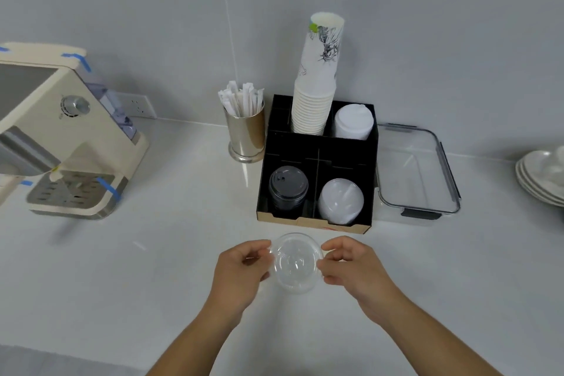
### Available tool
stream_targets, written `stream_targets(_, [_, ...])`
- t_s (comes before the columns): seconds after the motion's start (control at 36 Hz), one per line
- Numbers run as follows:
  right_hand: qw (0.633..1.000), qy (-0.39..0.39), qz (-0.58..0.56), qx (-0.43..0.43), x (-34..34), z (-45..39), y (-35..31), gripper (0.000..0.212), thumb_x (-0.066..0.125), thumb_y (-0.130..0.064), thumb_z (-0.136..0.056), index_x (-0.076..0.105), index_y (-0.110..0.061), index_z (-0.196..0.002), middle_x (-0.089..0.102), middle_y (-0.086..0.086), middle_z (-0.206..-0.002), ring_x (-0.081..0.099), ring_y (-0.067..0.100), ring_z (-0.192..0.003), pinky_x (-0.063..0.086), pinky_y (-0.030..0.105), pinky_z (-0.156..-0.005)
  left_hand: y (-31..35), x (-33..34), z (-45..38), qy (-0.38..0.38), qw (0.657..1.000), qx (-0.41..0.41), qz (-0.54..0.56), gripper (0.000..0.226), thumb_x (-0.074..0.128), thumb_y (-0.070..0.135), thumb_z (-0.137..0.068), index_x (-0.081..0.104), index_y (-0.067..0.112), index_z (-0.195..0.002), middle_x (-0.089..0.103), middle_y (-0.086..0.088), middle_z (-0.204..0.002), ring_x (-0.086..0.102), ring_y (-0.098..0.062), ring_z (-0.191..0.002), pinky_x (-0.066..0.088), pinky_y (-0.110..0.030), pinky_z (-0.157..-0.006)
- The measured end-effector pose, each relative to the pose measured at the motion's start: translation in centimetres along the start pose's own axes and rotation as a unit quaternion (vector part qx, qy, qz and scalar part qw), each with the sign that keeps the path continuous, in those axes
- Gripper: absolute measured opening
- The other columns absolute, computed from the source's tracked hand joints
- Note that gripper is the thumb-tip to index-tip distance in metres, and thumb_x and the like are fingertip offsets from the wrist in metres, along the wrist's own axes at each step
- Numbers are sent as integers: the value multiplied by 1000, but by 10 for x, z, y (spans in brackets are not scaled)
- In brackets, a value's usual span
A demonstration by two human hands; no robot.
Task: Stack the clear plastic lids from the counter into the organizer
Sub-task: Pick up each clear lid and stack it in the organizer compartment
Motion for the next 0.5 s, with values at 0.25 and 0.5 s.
stream_targets(0.25, [999, 29, -30, 0, -20, -7, -7, 24, 78, 0, -75, 69, -10, -96, 67, 11, -84, 67, 19, -67, 59, 30, -68, 37, 31, -22, -30, 996, 51, -65, 21, 74, 6, -85, 77, 27, -85, 77, 4, -83, 68, -12, -76, 58, -25, -81])
stream_targets(0.5, [994, 73, -77, -16, -41, -23, -18, 9, 72, -3, -84, 69, -6, -93, 66, 10, -75, 69, 17, -62, 56, 26, -60, 72, 71, -51, -85, 978, 109, -158, 32, 75, 3, -81, 74, 34, -79, 76, 14, -79, 71, -2, -79, 52, -11, -73])
Point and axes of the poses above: each hand's wrist, its own z-axis away from the middle knuckle, its own x-axis out of the palm, y = z × x, the point moved 7 cm from there along -z, towards the middle knuckle
